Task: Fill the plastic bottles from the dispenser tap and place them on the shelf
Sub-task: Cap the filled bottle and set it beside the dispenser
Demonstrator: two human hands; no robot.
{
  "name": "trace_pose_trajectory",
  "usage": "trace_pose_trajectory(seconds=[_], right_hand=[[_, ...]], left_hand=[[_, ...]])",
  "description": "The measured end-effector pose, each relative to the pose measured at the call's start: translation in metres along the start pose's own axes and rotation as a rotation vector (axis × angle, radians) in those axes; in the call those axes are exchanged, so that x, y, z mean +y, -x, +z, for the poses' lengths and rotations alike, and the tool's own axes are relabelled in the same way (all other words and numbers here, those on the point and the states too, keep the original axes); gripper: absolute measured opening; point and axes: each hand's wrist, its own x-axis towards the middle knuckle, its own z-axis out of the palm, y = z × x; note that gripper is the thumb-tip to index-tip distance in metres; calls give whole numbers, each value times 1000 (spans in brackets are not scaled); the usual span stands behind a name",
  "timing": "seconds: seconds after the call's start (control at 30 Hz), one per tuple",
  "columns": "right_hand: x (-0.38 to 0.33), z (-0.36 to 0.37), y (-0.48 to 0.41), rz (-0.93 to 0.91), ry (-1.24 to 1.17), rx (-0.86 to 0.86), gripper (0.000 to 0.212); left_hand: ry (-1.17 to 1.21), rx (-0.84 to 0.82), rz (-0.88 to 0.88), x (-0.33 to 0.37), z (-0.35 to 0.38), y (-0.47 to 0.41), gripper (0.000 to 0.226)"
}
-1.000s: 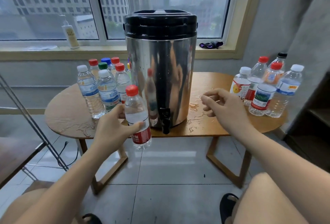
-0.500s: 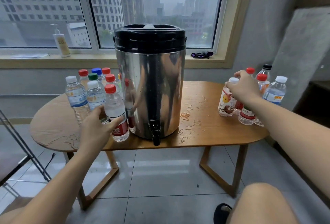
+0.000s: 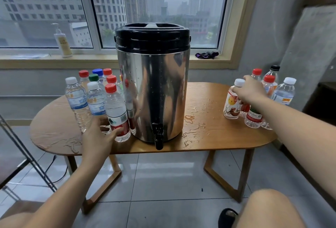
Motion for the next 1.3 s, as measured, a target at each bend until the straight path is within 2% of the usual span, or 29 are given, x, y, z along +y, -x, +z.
trace_pose_trajectory(seconds=[0.17, 0.33, 0.53, 0.67, 1.0, 1.17, 1.3], right_hand=[[2, -3, -3, -32, 24, -27, 59], [3, -5, -4, -89, 48, 39, 45], [2, -6, 2, -86, 67, 41, 54], [-11, -11, 21, -170, 23, 58, 46], [-63, -24, 102, -365, -7, -143, 47], [-84, -33, 151, -467, -76, -192, 37], [-92, -32, 189, -495, -145, -295, 33]], left_hand=[[-34, 14, -11, -2, 4, -5, 56], [-51, 19, 16, -3, 6, -9, 53], [-65, 0, 5, -3, 9, -21, 54], [-35, -13, -15, -3, 8, -23, 57], [135, -9, 21, 34, -19, 14, 62], [244, -145, 83, 68, -26, 54, 45], [313, -255, 134, 83, -19, 86, 43]])
